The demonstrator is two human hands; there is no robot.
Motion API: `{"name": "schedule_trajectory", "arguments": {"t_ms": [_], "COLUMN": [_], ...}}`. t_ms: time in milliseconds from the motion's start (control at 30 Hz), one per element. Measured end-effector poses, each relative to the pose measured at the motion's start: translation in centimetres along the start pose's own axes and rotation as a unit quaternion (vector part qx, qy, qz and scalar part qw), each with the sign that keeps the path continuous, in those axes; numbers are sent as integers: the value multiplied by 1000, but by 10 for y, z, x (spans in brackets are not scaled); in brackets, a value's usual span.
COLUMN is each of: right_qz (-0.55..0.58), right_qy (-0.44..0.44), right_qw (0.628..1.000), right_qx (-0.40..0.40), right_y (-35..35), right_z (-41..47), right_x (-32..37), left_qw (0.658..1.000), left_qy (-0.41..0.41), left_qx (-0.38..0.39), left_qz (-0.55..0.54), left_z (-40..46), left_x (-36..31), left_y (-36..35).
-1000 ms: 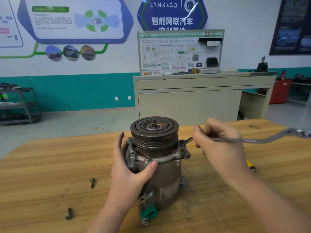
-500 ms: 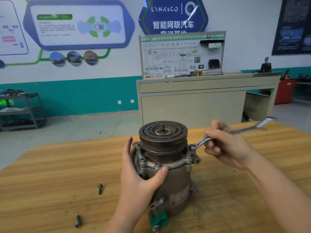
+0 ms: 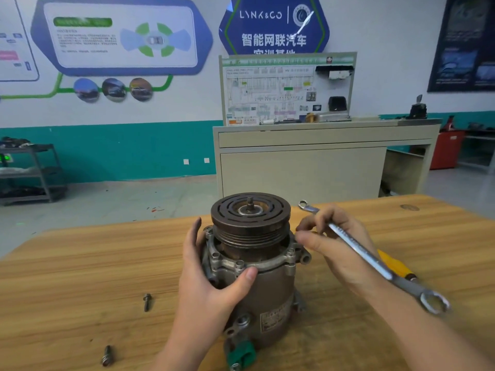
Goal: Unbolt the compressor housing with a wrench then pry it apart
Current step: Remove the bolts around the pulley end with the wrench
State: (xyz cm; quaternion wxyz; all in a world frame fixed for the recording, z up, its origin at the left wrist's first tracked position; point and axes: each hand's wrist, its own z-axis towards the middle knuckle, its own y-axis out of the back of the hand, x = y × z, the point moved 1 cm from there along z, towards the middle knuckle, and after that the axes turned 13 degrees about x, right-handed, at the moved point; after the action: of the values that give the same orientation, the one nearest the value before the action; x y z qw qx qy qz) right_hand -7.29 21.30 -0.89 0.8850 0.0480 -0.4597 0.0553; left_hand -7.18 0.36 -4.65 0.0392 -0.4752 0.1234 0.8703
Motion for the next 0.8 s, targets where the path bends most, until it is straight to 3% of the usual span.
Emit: {"name": "schedule_trajectory", "arguments": {"t_ms": [67,300,433,600,800], "right_qz": [-51,-3,-84,-21,-35], "right_qy": [-9,2,-26,11,16], "right_qw": [999,1000,996,1000,999], "right_qx": [2,10,-13,2,-4], "right_y": [2,-1,-1,-2,-3], "right_z": [-2,-6,-7,-7,-6], "right_x": [0,1,1,0,-4], "left_qw": [1000,1000,1000,999,999], "left_qy": [2,-9,-15,-17,-22], "left_qx": [-3,-4,-3,-9,-21], "left_qz": [4,-14,-25,-28,-20], "left_z": [-1,-1,0,-2,-5], "left_x": [1,1,2,-2,-6], "left_y": [0,0,-1,-3,-6]}}
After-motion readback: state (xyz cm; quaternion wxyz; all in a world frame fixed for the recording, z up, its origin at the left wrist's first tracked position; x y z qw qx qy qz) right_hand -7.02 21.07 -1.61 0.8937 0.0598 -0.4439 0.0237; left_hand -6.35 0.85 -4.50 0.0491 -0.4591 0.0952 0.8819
